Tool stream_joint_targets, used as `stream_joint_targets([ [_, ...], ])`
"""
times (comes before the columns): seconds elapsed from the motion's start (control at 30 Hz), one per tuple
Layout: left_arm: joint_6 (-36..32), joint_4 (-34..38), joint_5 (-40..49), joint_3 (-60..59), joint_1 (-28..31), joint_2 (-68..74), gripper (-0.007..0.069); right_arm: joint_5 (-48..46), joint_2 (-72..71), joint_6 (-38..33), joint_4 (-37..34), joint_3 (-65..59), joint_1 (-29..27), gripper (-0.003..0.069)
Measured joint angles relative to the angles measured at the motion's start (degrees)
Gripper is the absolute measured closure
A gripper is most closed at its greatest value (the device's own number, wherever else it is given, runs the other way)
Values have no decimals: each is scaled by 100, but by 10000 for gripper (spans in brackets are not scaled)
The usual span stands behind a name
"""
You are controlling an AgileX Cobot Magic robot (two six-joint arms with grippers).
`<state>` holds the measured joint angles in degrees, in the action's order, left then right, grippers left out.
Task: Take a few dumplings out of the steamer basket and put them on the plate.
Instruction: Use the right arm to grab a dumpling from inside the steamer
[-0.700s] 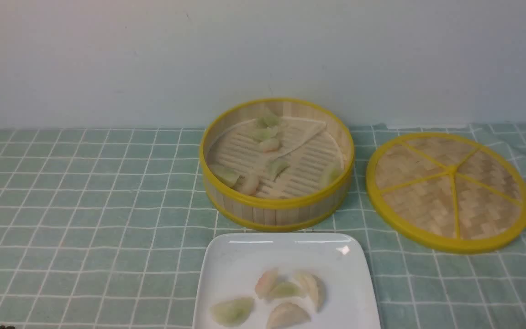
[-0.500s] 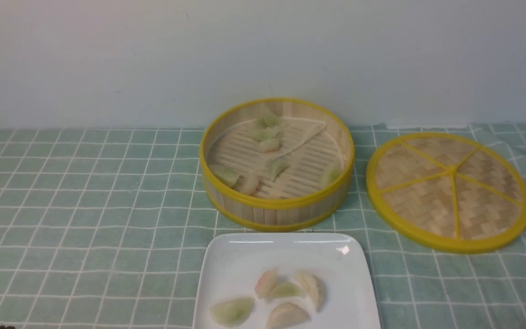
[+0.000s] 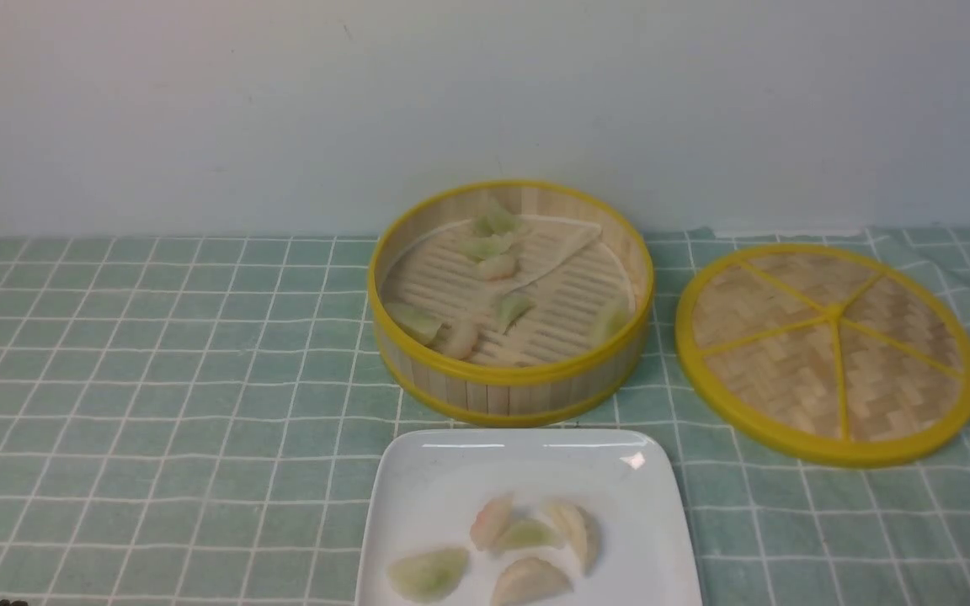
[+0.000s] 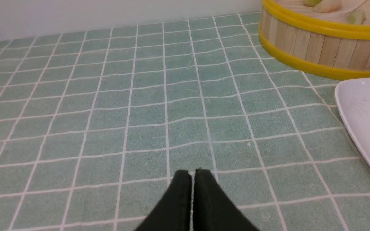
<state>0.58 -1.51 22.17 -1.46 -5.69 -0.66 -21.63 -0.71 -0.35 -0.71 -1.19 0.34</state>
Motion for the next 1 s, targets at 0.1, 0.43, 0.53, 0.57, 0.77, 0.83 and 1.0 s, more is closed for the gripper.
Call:
stream_joint_targets([
  [0.1, 0, 0, 0, 0, 0, 0, 631, 466, 0, 156, -584, -40, 0, 672],
  [0.43, 0, 0, 0, 0, 0, 0, 631, 2894, 0, 800, -3447, -45, 0, 672],
  [0.53, 0, 0, 0, 0, 0, 0, 631, 3473, 0, 898, -3936, -45, 0, 672],
  [0.57, 0, 0, 0, 0, 0, 0, 631, 3511, 0, 925, -3998, -3, 6, 672],
  [0.77, 0, 0, 0, 0, 0, 0, 631, 2163, 400, 803, -3381, 1570, 108, 672],
  [0.83, 0, 0, 0, 0, 0, 0, 631, 685, 1205, 685, -2835, 2745, 133, 672],
  [1.0, 0, 0, 0, 0, 0, 0, 631, -1951, 3387, 220, -1995, 4829, 133, 672],
])
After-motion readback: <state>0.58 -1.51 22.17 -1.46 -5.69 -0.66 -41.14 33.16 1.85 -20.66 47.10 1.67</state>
